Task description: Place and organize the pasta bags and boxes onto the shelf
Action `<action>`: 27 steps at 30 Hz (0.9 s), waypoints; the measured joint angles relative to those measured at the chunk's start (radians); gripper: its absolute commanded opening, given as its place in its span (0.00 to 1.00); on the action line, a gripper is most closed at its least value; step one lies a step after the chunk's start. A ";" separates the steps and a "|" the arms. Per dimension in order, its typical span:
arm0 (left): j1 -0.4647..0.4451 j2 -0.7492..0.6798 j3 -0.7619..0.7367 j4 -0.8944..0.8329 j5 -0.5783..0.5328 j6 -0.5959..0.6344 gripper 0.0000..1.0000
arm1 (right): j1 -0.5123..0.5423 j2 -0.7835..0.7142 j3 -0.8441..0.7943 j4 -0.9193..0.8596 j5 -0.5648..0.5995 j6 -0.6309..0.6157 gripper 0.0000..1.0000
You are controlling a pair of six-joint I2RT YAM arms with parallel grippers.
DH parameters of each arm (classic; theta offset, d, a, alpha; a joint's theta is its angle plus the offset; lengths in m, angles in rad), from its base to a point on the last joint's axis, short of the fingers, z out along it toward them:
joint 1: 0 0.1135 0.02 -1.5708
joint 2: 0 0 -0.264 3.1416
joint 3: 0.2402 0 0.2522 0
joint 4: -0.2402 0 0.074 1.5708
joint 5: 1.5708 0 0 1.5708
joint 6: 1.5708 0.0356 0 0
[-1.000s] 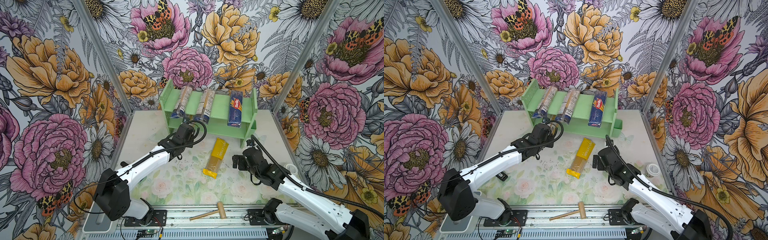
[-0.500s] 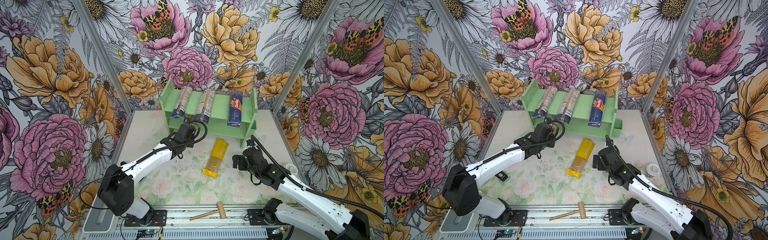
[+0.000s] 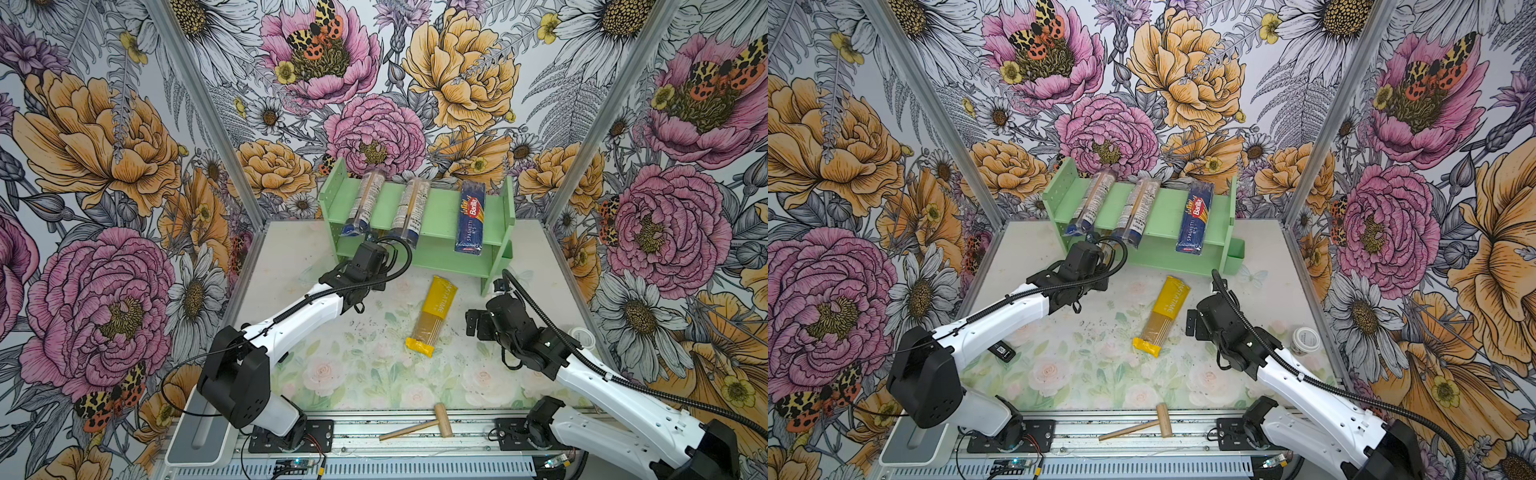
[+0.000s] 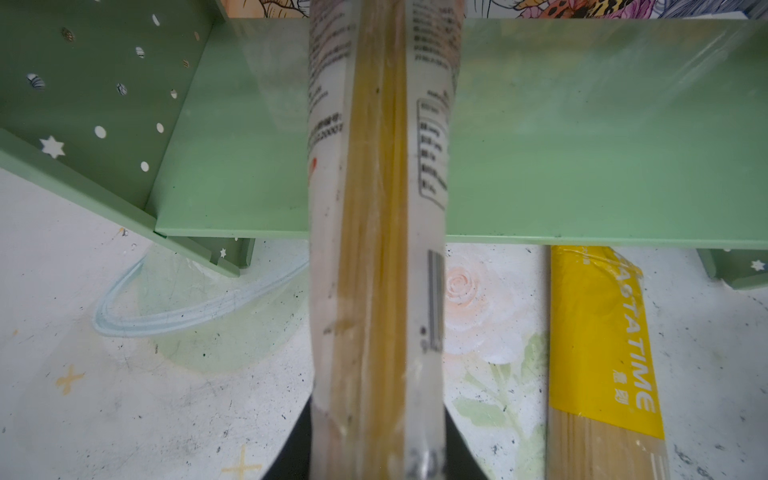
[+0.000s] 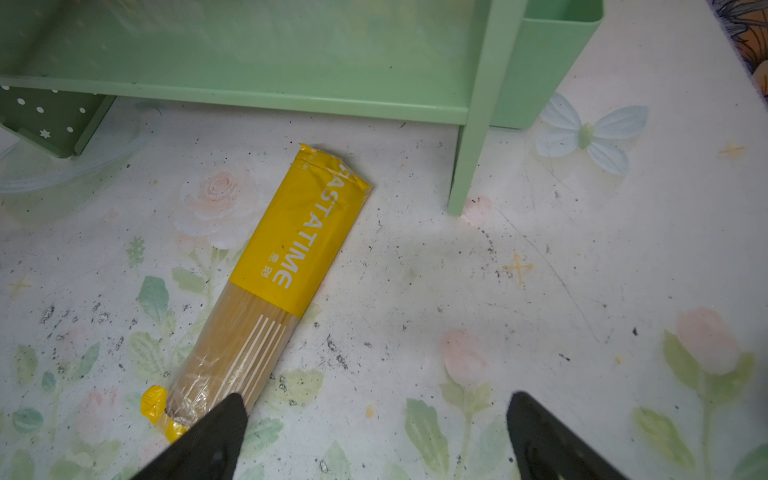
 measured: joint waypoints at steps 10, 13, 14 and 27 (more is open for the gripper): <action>0.000 0.026 0.015 0.014 0.015 0.000 0.00 | -0.002 0.000 0.000 0.000 0.005 -0.003 0.99; 0.000 0.031 0.015 0.014 0.016 0.000 0.00 | -0.004 0.000 0.000 0.000 0.005 -0.003 1.00; 0.000 0.032 0.015 0.014 0.015 0.000 0.00 | -0.004 0.000 0.000 0.000 0.005 -0.003 1.00; 0.014 0.061 0.031 0.019 0.019 0.000 0.00 | -0.015 0.000 0.000 0.000 0.008 -0.010 1.00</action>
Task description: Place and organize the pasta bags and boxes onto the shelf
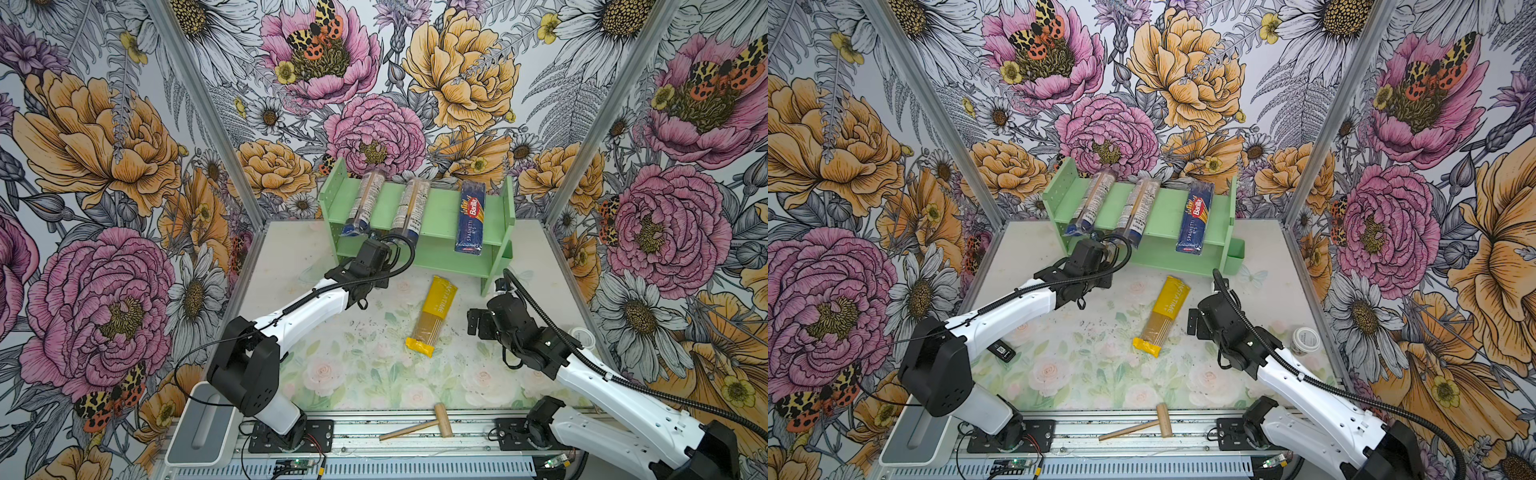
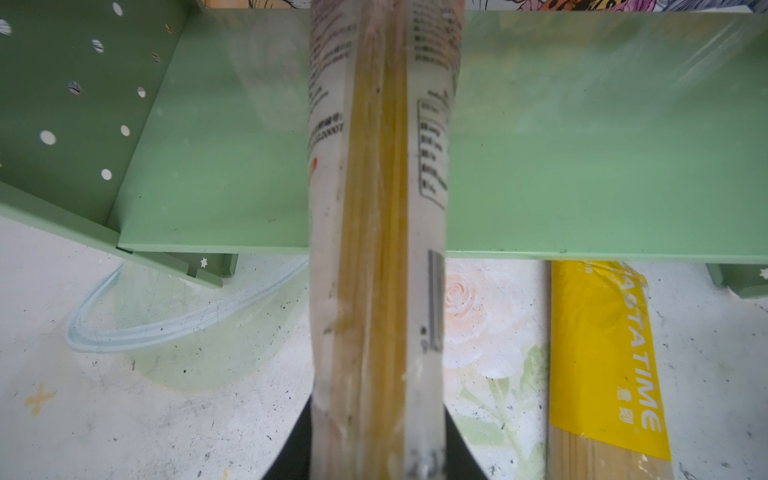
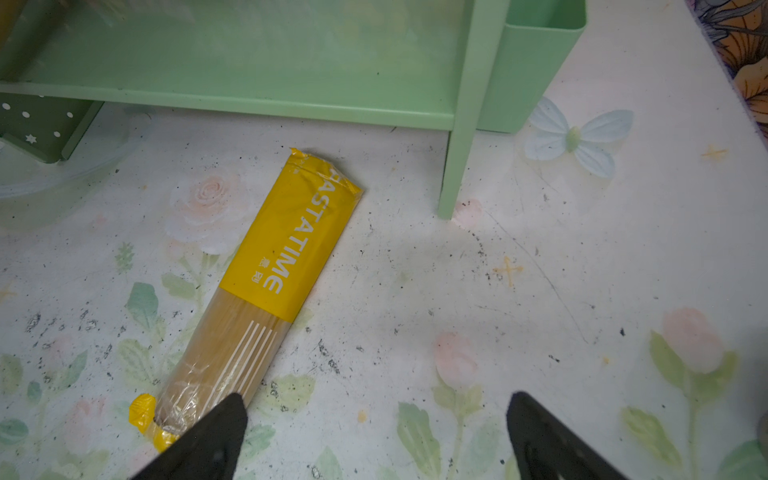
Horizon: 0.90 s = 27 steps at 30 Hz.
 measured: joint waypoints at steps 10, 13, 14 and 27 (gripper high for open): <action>0.004 0.006 0.003 0.000 0.000 0.000 0.00 | -0.004 0.015 0.000 0.000 0.007 -0.009 1.00; 0.004 0.023 0.017 0.000 0.000 0.000 0.00 | -0.007 0.021 0.000 0.000 0.010 -0.013 1.00; 0.004 0.028 0.021 0.000 0.000 0.000 0.00 | -0.010 0.021 0.000 -0.001 0.011 -0.013 1.00; 0.004 0.047 0.034 0.000 0.004 0.000 0.00 | -0.013 0.021 0.000 0.000 0.014 -0.019 1.00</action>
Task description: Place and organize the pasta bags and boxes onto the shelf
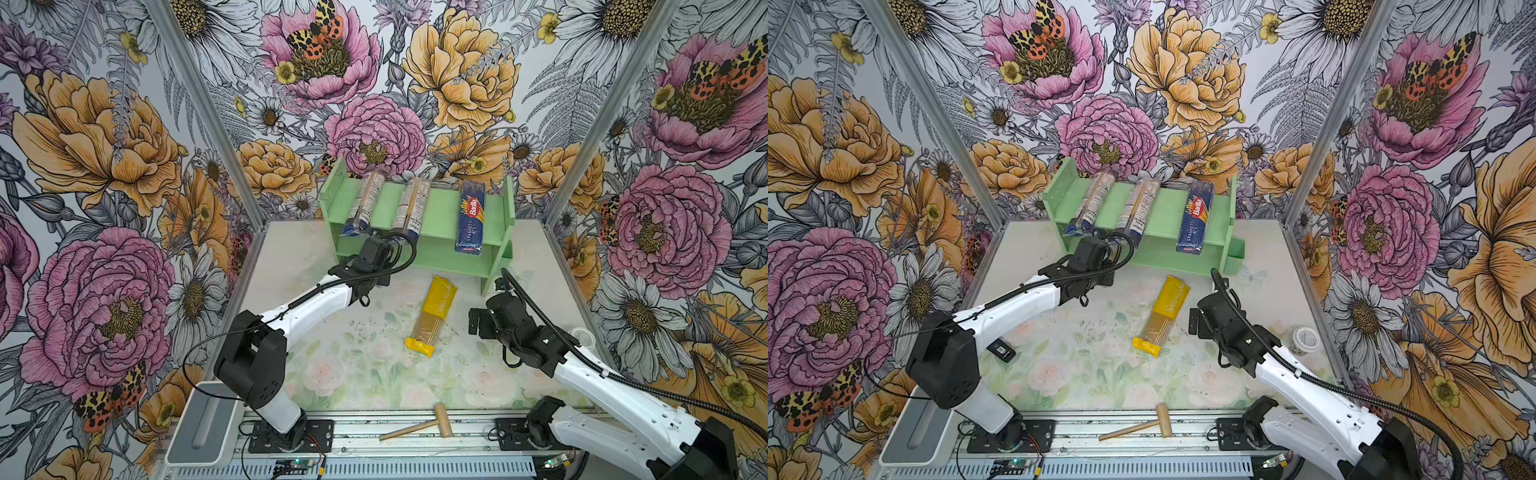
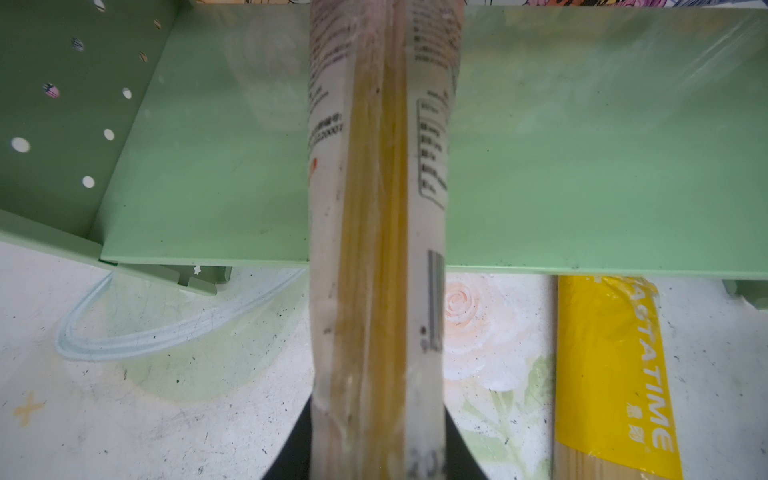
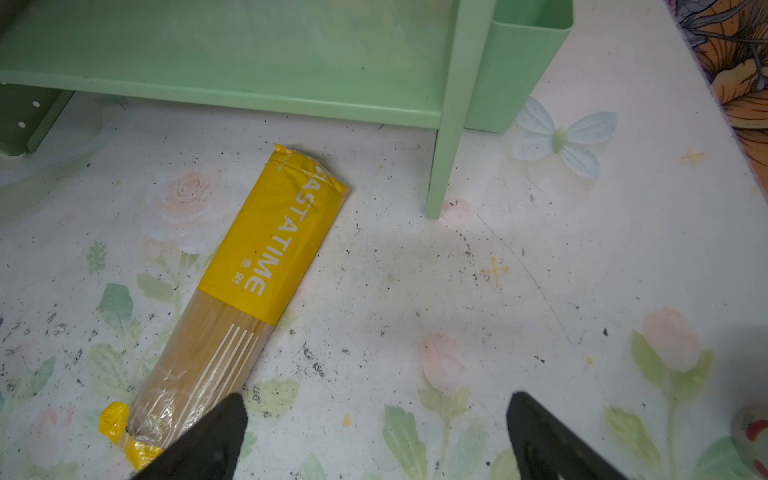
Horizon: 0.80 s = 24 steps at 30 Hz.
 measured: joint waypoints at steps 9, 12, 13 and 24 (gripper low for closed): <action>0.000 0.000 0.000 0.000 0.000 0.000 0.00 | -0.006 0.000 -0.001 0.000 0.000 0.000 1.00; 0.000 0.000 0.000 0.000 0.000 0.000 0.00 | -0.006 0.000 -0.002 0.000 0.000 0.000 0.99; 0.000 0.000 0.000 0.000 0.000 0.000 0.00 | -0.006 0.000 -0.003 0.000 0.000 0.000 1.00; 0.000 0.006 0.016 -0.003 0.000 0.000 0.00 | -0.013 0.007 -0.003 0.000 0.000 -0.002 1.00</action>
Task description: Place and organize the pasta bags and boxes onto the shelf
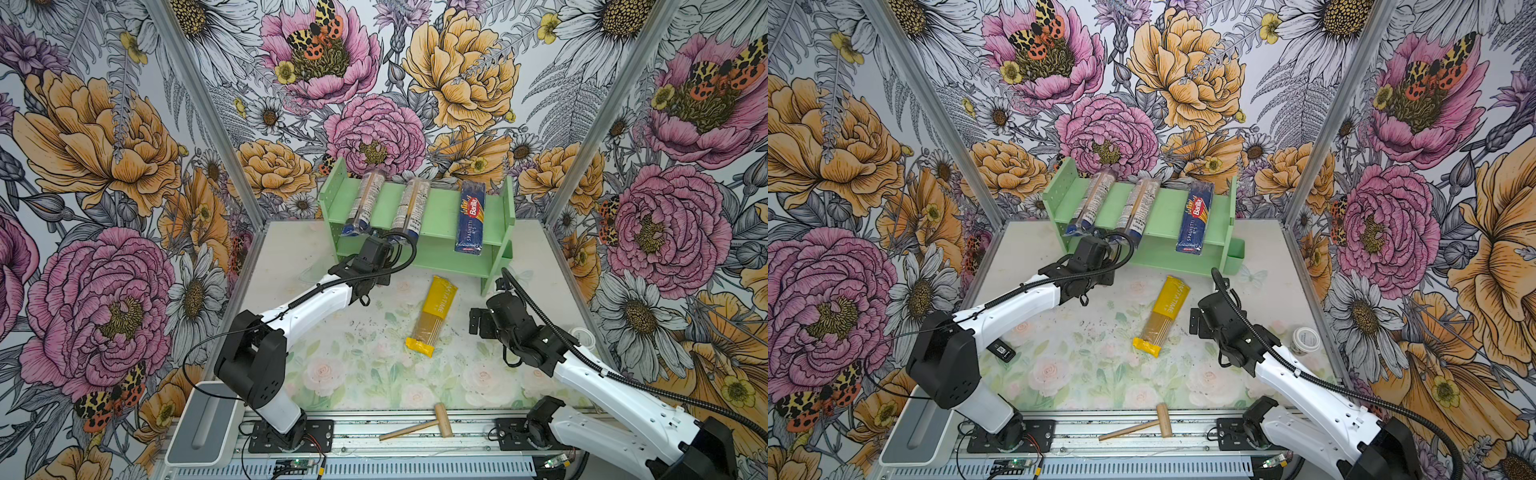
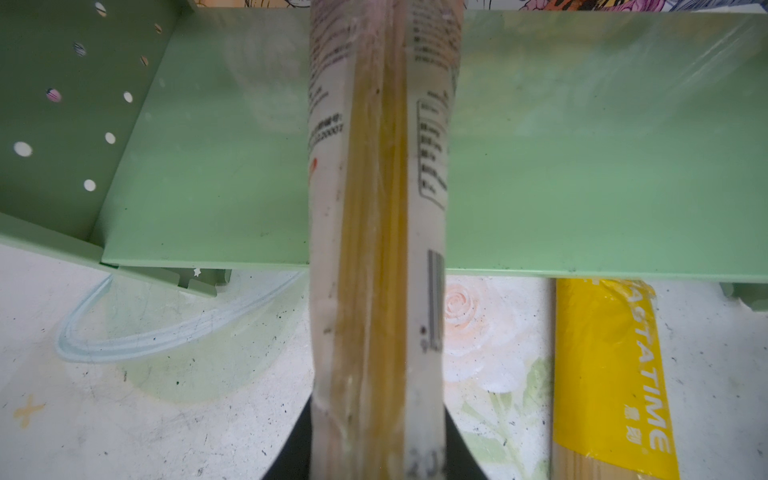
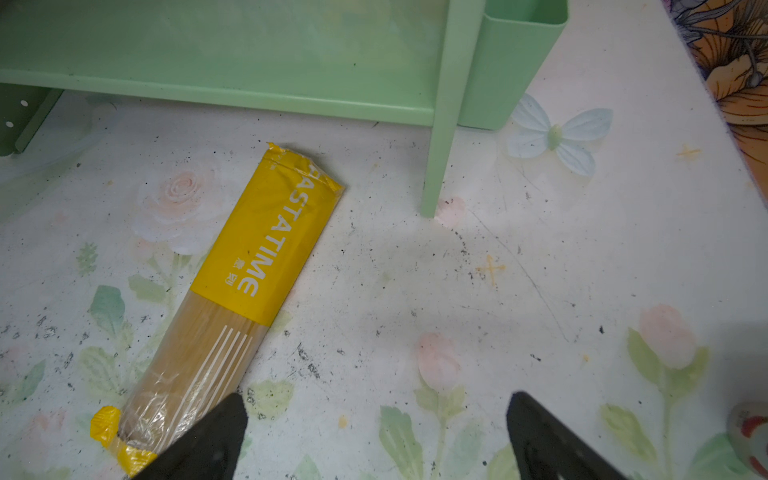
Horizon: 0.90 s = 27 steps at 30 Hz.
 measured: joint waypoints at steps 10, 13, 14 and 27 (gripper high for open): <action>0.005 0.014 0.019 0.003 0.000 0.000 0.00 | 0.000 0.003 0.000 0.000 0.000 -0.006 1.00; 0.005 0.014 0.019 0.003 0.000 0.000 0.00 | 0.000 0.003 0.000 0.000 0.000 -0.006 1.00; 0.005 0.014 0.019 0.003 0.000 0.000 0.00 | 0.000 0.003 0.000 0.000 0.000 -0.006 1.00; 0.006 0.029 0.019 0.002 0.000 0.000 0.10 | -0.006 0.004 0.000 0.000 0.000 -0.006 1.00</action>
